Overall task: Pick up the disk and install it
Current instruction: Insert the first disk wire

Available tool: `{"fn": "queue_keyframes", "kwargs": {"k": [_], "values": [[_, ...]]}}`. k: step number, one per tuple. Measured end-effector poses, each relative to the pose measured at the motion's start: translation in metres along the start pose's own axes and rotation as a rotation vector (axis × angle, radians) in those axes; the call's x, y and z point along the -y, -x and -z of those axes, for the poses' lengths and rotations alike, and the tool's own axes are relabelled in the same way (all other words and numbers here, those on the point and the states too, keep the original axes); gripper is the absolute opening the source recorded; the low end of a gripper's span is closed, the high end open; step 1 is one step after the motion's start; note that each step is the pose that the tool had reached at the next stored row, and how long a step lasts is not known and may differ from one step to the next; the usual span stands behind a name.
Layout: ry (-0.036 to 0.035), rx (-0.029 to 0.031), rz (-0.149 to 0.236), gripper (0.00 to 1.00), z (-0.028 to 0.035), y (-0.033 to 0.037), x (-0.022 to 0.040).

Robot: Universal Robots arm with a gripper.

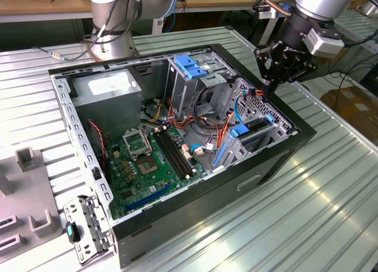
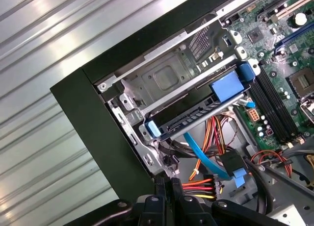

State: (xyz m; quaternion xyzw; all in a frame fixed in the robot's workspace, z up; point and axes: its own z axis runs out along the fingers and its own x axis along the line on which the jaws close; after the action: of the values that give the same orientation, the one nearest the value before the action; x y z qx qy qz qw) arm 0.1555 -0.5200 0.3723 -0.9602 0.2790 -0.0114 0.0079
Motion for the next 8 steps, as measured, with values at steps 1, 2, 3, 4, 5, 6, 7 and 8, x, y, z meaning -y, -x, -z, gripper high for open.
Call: {"fn": "queue_keyframes", "kwargs": {"k": [1, 2, 3, 4, 5, 6, 7, 8], "values": [[0.0002, -0.0002, -0.009, 0.16, -0.0001, 0.0, 0.0], [0.0003, -0.0004, -0.018, 0.16, -0.0002, 0.0, 0.0], [0.0005, -0.0006, -0.029, 0.16, -0.0003, 0.0, 0.0], [0.0007, -0.0009, -0.042, 0.16, -0.0005, 0.0, 0.0], [0.001, -0.0012, -0.054, 0.16, -0.0006, 0.0, 0.0], [0.0013, -0.0015, -0.068, 0.16, -0.0008, 0.0, 0.0], [0.0014, -0.0017, -0.082, 0.16, -0.001, 0.0, 0.0], [0.0017, -0.0021, -0.096, 0.16, -0.0011, 0.0, 0.0]]}}
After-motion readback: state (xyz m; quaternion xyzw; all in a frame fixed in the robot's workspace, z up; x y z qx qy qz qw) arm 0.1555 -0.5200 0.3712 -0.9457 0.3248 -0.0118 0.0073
